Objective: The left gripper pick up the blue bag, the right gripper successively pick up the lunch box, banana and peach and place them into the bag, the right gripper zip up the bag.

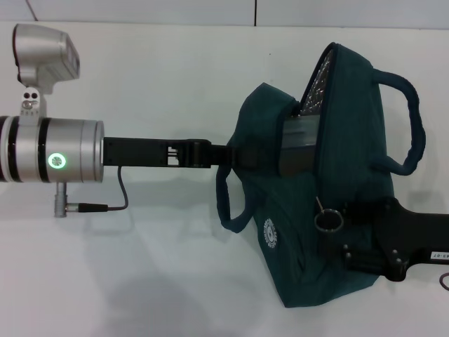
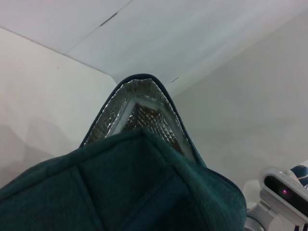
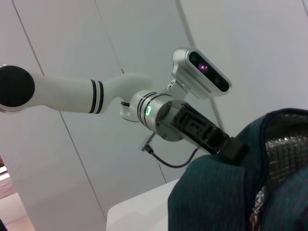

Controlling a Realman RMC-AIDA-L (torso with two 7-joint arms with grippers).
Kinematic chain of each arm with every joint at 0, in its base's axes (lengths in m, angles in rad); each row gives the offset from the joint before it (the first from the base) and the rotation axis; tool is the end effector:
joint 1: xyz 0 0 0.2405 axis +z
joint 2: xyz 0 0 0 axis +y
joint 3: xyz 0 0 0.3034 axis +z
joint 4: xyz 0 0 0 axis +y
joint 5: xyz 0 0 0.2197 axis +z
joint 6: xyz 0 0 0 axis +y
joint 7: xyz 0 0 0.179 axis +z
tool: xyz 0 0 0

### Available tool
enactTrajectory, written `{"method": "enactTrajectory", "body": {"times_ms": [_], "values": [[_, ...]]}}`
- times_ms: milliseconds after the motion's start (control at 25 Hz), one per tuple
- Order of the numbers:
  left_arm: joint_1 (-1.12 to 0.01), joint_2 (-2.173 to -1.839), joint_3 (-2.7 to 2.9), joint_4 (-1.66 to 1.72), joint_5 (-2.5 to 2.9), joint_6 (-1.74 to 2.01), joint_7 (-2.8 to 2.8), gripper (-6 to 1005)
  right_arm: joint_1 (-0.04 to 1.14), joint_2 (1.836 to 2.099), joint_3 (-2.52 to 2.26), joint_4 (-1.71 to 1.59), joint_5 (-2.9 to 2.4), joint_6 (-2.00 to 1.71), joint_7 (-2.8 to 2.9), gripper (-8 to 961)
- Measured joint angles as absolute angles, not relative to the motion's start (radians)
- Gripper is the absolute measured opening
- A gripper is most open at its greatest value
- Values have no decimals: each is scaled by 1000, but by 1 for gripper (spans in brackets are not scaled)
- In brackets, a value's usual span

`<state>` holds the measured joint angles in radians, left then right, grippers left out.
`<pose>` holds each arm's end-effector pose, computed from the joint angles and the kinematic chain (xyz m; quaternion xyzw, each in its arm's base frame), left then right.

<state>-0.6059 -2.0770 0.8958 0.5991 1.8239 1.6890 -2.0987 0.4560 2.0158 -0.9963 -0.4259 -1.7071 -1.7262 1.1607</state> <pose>-0.2246 0.3579 -0.0747 0.8322 0.4695 0.2763 0.1039 0.2877 0.3008 -0.0742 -0.9329 0.1668 0.3190 0.0117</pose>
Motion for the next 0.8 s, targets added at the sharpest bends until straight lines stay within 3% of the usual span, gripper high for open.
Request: {"method": "enactTrajectory", "body": {"times_ms": [240, 560, 800], "values": [[-604, -2076, 894, 596, 1824, 1689, -2098, 60, 453, 2014, -988, -426, -1702, -1718, 1159, 449], [-605, -2074, 894, 600, 1824, 1689, -2099, 60, 444, 2013, -974, -429, -1684, -1699, 1158, 150], [-605, -2072, 894, 601, 1824, 1689, -2098, 60, 423, 2012, -918, -441, -1684, -1729, 1158, 6]]}}
